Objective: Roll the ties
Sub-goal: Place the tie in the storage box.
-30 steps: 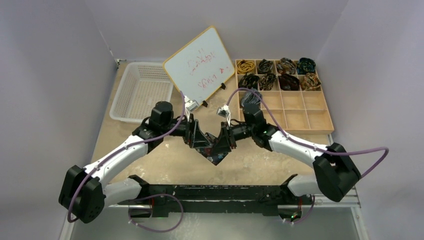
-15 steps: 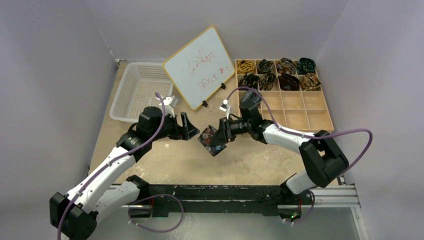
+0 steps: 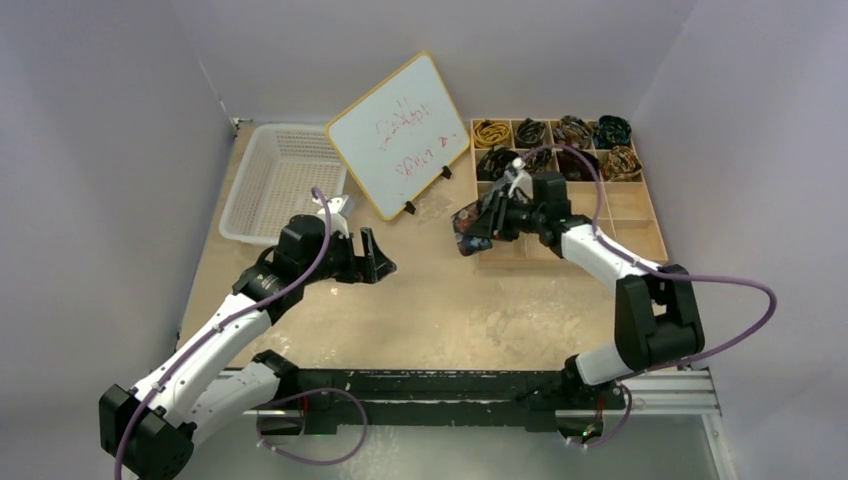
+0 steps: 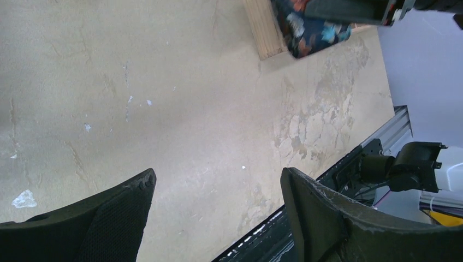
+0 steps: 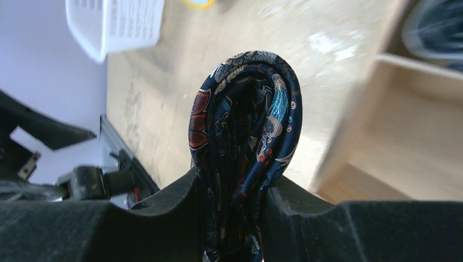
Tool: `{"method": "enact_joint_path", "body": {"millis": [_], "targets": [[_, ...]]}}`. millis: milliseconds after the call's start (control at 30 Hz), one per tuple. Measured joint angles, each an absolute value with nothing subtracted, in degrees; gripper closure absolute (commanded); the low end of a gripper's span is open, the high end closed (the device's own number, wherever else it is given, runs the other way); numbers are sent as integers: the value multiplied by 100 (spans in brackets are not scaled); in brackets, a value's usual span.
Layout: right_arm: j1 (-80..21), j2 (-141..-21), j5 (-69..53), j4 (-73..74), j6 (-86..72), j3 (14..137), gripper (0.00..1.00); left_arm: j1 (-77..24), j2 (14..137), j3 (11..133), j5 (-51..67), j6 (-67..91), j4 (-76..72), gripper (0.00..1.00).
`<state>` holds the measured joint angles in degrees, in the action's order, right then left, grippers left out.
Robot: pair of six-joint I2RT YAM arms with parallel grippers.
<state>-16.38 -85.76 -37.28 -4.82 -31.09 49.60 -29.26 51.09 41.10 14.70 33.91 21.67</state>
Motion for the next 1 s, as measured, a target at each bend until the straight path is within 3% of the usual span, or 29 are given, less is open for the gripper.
{"method": "enact_joint_path", "body": {"millis": [433,1000], "targets": [[-10,-8235,-2961,301,-3085,5570,63,-2926,5109,4058,1494,3385,2206,17],[-1,-8044,-2346,740,-2840,5068,62,-2926,5116,3972,1546,3382,2193,17]]}}
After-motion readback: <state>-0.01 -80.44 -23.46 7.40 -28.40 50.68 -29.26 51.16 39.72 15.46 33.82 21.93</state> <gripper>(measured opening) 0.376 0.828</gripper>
